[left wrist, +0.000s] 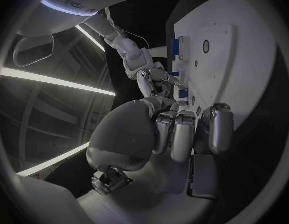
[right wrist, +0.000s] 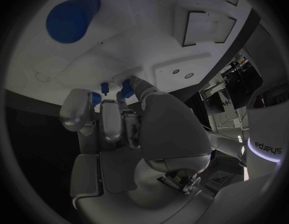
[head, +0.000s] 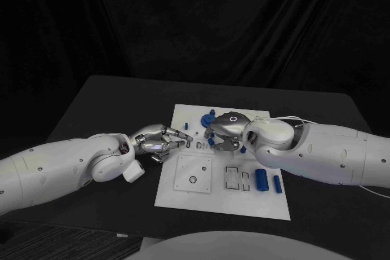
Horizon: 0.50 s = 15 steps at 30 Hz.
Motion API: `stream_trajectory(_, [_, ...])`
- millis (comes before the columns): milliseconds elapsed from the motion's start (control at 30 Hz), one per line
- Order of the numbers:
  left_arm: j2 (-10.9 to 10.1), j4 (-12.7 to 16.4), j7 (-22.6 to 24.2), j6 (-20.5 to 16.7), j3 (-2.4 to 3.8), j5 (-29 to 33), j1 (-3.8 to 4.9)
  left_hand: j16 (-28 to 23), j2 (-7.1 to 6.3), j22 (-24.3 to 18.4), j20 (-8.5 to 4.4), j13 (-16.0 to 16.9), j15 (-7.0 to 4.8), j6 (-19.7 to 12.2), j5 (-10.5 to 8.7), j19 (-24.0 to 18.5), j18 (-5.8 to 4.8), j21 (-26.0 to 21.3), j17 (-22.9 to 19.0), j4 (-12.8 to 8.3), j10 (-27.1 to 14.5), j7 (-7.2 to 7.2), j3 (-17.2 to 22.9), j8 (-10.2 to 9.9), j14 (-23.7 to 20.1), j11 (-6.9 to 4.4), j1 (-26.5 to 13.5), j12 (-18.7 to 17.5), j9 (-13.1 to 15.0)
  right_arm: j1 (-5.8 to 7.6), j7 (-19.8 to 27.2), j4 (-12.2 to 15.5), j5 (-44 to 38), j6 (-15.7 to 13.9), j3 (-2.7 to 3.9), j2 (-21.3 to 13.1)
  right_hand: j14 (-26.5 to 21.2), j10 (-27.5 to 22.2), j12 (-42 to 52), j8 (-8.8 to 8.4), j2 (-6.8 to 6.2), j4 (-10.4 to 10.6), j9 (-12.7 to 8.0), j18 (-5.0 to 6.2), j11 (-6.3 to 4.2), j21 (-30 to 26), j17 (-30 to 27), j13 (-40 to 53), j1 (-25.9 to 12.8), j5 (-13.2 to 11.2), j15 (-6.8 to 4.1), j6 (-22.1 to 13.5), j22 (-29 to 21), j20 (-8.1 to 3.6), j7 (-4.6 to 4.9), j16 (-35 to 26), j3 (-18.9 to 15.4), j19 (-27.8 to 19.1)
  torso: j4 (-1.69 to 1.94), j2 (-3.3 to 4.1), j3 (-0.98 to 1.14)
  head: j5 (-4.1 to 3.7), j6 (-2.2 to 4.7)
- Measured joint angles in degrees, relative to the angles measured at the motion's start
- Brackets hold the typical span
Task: Assemble the parts on the task board
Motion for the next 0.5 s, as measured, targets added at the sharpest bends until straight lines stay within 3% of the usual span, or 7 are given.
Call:
stream_trajectory(200, [0.1, -0.1, 0.0, 0.0, 0.00, 0.0, 0.00, 0.0, 0.00, 0.0, 0.00, 0.0, 0.20, 0.0, 0.00, 0.0, 0.00, 0.0, 0.0, 0.0, 0.0, 0.00, 0.0, 0.0, -0.2, 0.00, 0.0, 0.0, 0.0, 0.00, 0.0, 0.0, 0.0, -0.1, 0.00, -0.1, 0.0, -0.1, -0.3, 0.00, 0.11, 0.7, -1.8, 0.00, -0.15, -1.1, -0.5, 0.0, -0.1, -2.4, 0.00, -1.8, 0.0, 0.00, -0.24, -0.6, -1.1, 0.0, -0.01, -0.01, 0.00, -0.05, -0.20])
stream_trajectory(267, [0.1, -0.1, 0.0, 0.0, 0.00, 0.0, 0.00, 0.0, 0.00, 0.0, 0.00, 0.0, 0.21, 0.0, 0.00, 0.0, -0.01, 0.0, 0.0, 0.0, 0.0, 0.00, 0.0, 0.0, -0.2, 0.00, 0.0, 0.0, 0.0, 0.00, 0.1, 0.0, 0.0, -0.3, -0.01, -0.2, 0.0, -0.1, -0.3, 0.00, 0.17, 0.9, -2.6, 0.01, -0.76, -1.3, -0.6, 0.0, -0.2, -3.1, 0.00, -3.0, 0.0, 0.00, -0.46, -0.8, -1.6, 0.0, -0.01, 0.00, -0.01, -0.05, -0.23])
stream_trajectory(400, [0.1, -0.2, 0.0, 0.0, 0.00, 0.0, 0.00, 0.0, 0.00, 0.0, 0.00, 0.0, 0.21, 0.0, 0.00, 0.0, -0.01, 0.0, 0.0, 0.0, 0.0, 0.00, 0.0, 0.0, -0.2, 0.00, 0.0, 0.0, 0.0, 0.00, 0.2, 0.0, 0.0, -1.1, -0.04, -0.6, 0.0, -0.1, -0.4, 0.00, 0.16, 1.6, -4.5, 0.00, -0.95, -1.6, -0.8, 0.0, -0.6, -4.2, -0.44, -6.6, 0.0, -0.05, -0.99, -0.9, -2.5, -0.1, -0.01, 0.00, -0.01, 0.01, -0.26])
stream_trajectory(500, [0.1, -0.2, 0.0, 0.0, 0.00, 0.0, 0.00, 0.0, 0.00, 0.0, 0.00, 0.0, 0.21, 0.0, 0.00, 0.0, -0.01, 0.0, 0.0, 0.0, 0.0, 0.00, 0.0, 0.0, -0.2, 0.00, 0.0, 0.0, 0.0, 0.00, 0.5, 0.6, 0.0, -2.7, -0.04, -1.3, 0.0, 0.0, -1.4, 0.00, 0.16, 1.9, -4.8, 0.95, -1.26, -4.1, -2.0, 0.0, -0.6, -4.2, -0.43, -5.9, 0.0, -0.62, -1.42, -2.7, -3.0, -0.6, -0.01, 0.00, -0.01, -0.04, -0.03])
